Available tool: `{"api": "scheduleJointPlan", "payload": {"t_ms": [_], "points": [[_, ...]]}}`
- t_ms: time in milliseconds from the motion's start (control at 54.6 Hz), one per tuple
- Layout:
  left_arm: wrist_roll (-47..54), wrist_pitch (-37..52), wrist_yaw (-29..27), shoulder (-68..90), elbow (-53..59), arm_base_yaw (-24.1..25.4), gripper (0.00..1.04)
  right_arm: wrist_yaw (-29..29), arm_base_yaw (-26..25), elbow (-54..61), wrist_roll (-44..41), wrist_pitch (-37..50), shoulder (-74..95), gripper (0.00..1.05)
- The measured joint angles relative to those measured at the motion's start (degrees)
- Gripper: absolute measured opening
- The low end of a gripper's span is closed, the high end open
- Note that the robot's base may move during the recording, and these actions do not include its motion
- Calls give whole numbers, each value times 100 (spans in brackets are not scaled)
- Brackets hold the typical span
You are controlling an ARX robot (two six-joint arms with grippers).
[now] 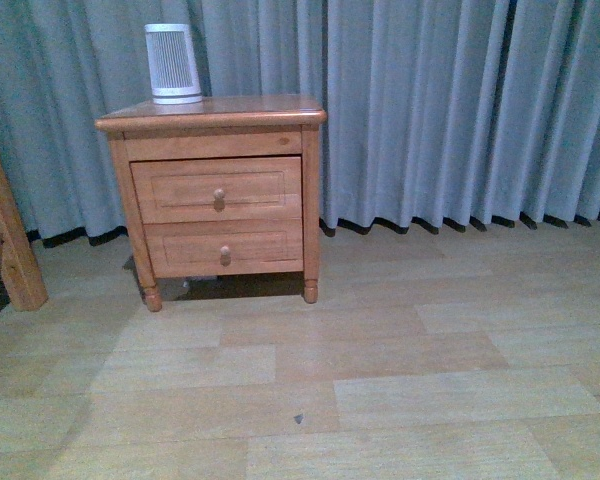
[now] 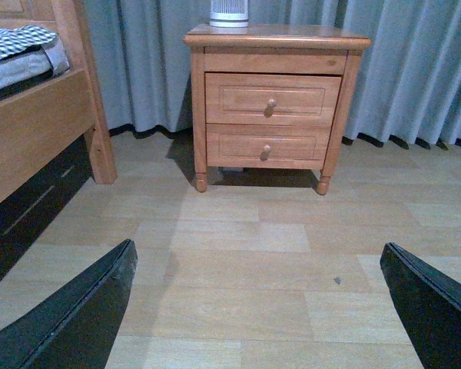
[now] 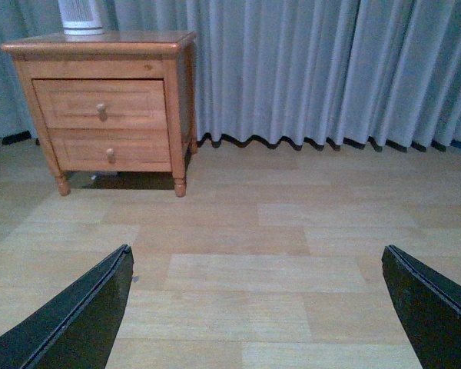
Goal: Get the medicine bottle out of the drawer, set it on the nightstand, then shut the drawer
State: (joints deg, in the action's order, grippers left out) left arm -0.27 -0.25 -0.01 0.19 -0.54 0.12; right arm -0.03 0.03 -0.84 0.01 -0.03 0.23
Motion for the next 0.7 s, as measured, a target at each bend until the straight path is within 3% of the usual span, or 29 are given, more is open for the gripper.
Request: {"api": "scheduleJointPlan", "payload": {"t_ms": [695], "points": [[0, 0, 0, -4, 0, 0, 98, 0, 0, 0, 0, 0, 0, 98]]}}
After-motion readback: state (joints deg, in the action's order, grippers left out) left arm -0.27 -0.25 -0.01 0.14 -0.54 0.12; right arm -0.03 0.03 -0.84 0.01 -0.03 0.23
